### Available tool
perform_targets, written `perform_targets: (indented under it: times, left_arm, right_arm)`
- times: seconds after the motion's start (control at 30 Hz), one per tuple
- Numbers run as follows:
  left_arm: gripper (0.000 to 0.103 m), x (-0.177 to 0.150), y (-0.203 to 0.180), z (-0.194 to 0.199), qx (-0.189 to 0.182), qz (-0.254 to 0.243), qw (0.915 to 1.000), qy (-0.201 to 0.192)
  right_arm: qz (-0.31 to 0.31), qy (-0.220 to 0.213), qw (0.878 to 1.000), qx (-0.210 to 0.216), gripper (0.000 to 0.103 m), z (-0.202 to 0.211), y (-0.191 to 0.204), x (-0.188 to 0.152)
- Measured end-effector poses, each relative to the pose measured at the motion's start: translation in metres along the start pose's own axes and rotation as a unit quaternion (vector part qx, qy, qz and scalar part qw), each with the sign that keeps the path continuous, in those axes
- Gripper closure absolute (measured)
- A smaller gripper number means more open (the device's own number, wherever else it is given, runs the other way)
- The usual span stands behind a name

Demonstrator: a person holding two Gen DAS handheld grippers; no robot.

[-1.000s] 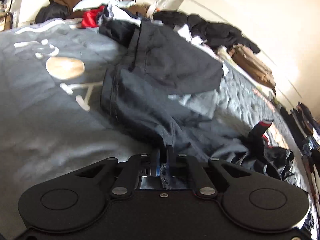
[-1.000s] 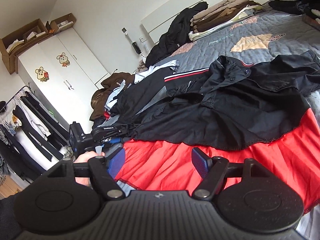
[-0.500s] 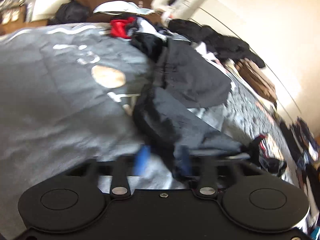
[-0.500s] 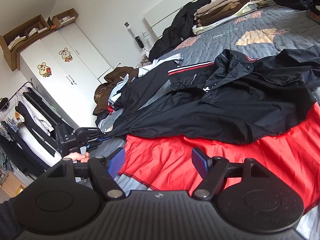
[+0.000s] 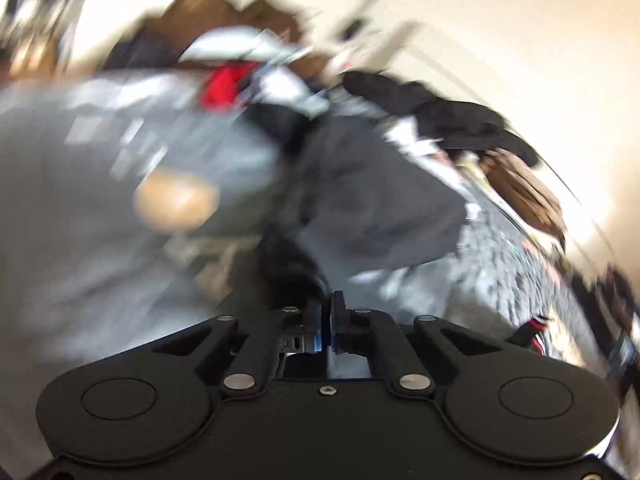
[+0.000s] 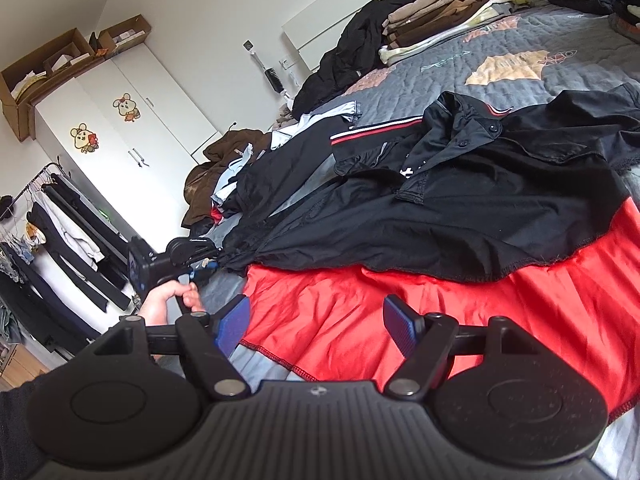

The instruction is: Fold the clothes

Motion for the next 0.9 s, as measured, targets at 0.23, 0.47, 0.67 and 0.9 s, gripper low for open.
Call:
perform_targets:
  times: [0.23, 0.47, 0.67, 0.9]
  left_arm:
    - [0.100, -0.092, -0.169, 0.046, -0.155, -0.234, 0.9586, 0.047]
    - [0.056, -0.215, -0.180, 0.084, -0.219, -0.318, 0.9036, 0.185]
    - [0.039, -0.191, -0.143, 0.104, -0.163, -0.421, 0.8875, 0.092]
    - [0.045, -0.209, -0.133, 0.068, -0.061, -0.597, 0.7994, 0.032]
  right_arm:
    - [-0.011, -0.014, 1.000, -0.004, 0.031, 0.010, -0.007, 0.008]
    - [-0.029, -0.033, 0.999, -0.028, 0.031, 0.027, -0.031, 0.017]
    - [-0.041, -0.046, 0.998, -0.031, 0.031, 0.033, -0.039, 0.024]
    - [-0.035, -0.037, 0.998, -0.028, 0.031, 0.027, -0.036, 0.022]
Point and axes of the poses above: each gripper's, at about its wrist camera, not at the fingertips, and z roughly against the way its jaws point, y to its left, x to its top, the point moved 10 cm from there along -z, roughly the way its jaws point, and after that the axes turned 11 degrees about z, right-handed, at the moved point
